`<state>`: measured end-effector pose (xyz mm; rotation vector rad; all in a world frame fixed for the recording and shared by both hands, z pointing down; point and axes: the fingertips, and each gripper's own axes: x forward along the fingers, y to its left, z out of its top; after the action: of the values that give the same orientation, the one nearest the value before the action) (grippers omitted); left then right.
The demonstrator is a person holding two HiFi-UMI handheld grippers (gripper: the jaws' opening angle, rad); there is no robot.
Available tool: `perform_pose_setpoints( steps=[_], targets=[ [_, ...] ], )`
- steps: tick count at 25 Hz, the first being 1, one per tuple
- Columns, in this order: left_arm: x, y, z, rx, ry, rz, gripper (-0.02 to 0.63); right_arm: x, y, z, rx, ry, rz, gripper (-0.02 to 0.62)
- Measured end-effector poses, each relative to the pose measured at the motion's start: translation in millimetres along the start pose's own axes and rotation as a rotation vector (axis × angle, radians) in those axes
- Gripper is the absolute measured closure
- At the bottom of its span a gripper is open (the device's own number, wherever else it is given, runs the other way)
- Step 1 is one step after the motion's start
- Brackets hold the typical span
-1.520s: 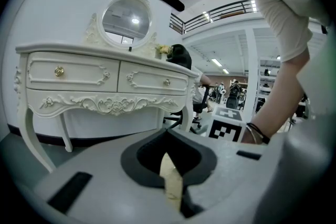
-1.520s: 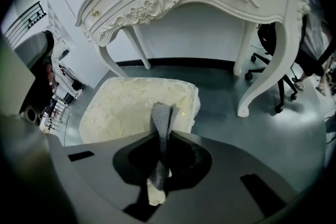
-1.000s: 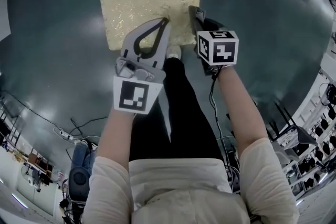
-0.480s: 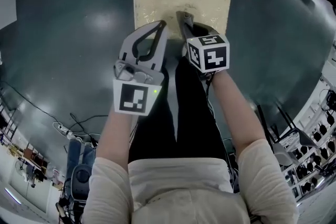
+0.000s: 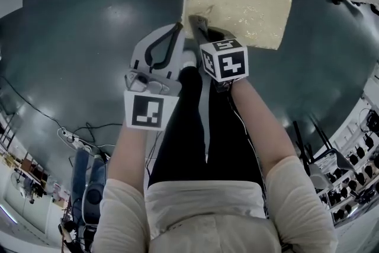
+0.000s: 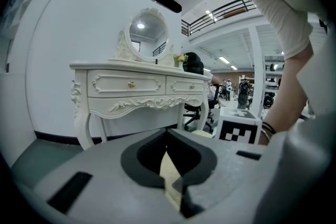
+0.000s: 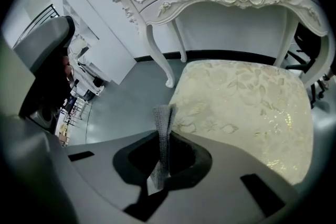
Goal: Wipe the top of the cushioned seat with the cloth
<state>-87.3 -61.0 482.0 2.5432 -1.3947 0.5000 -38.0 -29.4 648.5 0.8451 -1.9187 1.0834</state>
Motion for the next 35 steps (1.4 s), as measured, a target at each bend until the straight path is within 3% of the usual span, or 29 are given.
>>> perform_pose_setpoints(
  steps=[13,25,35],
  targets=[
    [-3,-2,-20,-0.044,0.006,0.007,0.604,9,-15,-17,0.057,-0.006,-0.028,0.565],
    [33,-55,3,-0.064,-0.004,-0.006,0.604,-30,-86,-37,0.115,-0.019,-0.075,0.565],
    [76,-112,14,-0.034,0.009,-0.078,0.604,-65,-152,-60,0.149,-0.021,-0.124,0.565]
  ],
)
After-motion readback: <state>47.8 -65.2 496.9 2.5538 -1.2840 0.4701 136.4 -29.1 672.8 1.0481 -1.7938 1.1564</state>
